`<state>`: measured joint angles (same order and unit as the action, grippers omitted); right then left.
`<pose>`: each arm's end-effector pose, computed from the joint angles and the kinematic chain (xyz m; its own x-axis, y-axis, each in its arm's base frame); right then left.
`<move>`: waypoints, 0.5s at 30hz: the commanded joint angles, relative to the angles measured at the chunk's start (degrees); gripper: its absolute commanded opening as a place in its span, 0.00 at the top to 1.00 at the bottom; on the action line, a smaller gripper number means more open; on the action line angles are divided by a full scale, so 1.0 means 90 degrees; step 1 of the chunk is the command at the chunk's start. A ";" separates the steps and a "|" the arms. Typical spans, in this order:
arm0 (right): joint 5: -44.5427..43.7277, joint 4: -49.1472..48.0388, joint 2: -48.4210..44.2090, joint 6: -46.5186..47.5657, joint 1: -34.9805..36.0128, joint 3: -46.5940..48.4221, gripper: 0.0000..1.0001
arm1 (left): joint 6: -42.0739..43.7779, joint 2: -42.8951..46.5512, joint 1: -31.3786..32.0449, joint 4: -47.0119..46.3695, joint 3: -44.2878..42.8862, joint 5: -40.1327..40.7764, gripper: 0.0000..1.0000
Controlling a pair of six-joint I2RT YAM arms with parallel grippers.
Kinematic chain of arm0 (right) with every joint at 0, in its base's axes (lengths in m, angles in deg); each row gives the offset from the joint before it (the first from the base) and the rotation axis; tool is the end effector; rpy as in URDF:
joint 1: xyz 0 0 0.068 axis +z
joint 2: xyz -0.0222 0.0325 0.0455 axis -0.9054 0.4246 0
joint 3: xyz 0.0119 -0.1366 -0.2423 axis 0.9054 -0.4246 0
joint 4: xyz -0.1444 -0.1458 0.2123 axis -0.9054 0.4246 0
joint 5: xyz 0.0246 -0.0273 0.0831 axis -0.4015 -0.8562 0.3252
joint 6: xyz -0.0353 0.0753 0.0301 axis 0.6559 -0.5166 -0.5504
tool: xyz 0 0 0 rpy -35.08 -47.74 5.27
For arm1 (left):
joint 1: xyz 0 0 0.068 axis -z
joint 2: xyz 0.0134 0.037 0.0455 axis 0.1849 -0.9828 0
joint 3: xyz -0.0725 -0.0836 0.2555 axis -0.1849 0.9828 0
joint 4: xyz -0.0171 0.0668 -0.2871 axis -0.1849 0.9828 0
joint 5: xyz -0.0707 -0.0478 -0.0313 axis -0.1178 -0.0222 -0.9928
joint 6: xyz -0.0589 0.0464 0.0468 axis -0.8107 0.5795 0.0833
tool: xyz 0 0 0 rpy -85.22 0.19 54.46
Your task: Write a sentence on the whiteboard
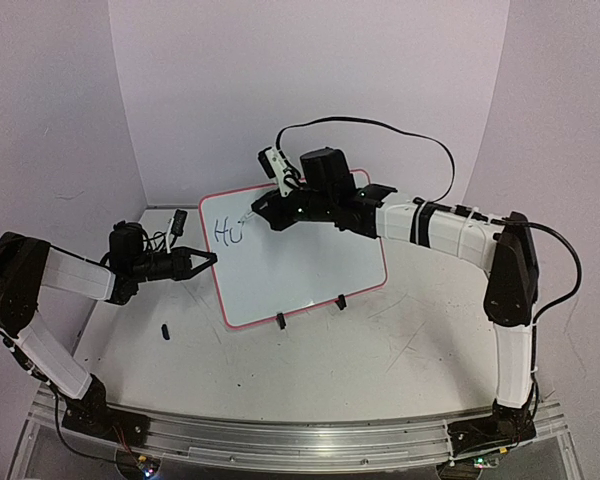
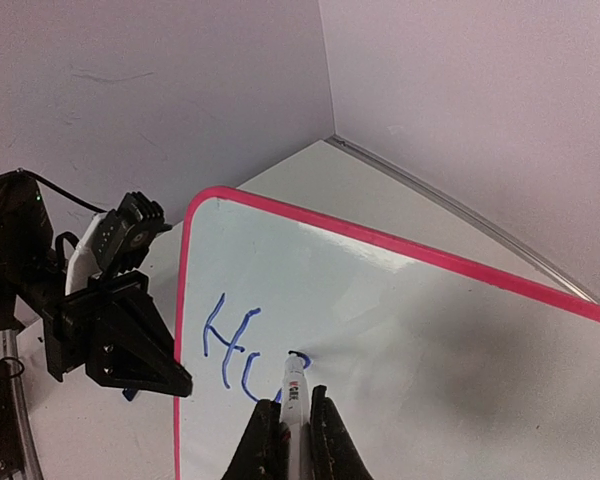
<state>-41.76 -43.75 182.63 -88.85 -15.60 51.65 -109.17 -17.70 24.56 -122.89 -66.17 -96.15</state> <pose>0.3662 0.4519 0.3148 -0.2353 -0.1819 -0.9547 -0.8639 0.4892 0.1197 0.3222 -0.1418 0.1562 -0.5914 -0.1215 -0.7972 0.6915 0.4322 -0.5788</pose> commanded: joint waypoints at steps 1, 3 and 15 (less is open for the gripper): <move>0.0105 -0.0128 0.0132 -0.0045 0.0096 0.0134 1.00 | 0.0073 -0.0058 0.0025 0.0096 -0.0141 0.0157 1.00; 0.0118 -0.0130 0.0127 -0.0082 0.0111 0.0173 1.00 | 0.0073 -0.0072 0.0026 0.0096 -0.0144 0.0157 1.00; 0.0250 -0.0052 0.0246 -0.0225 0.0138 0.0303 1.00 | 0.0077 -0.0049 0.0021 0.0100 -0.0127 0.0168 1.00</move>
<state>-39.99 -43.75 183.92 -89.95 -14.64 51.98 -109.17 -17.70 24.56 -122.87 -66.17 -96.22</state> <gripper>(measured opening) 0.090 0.060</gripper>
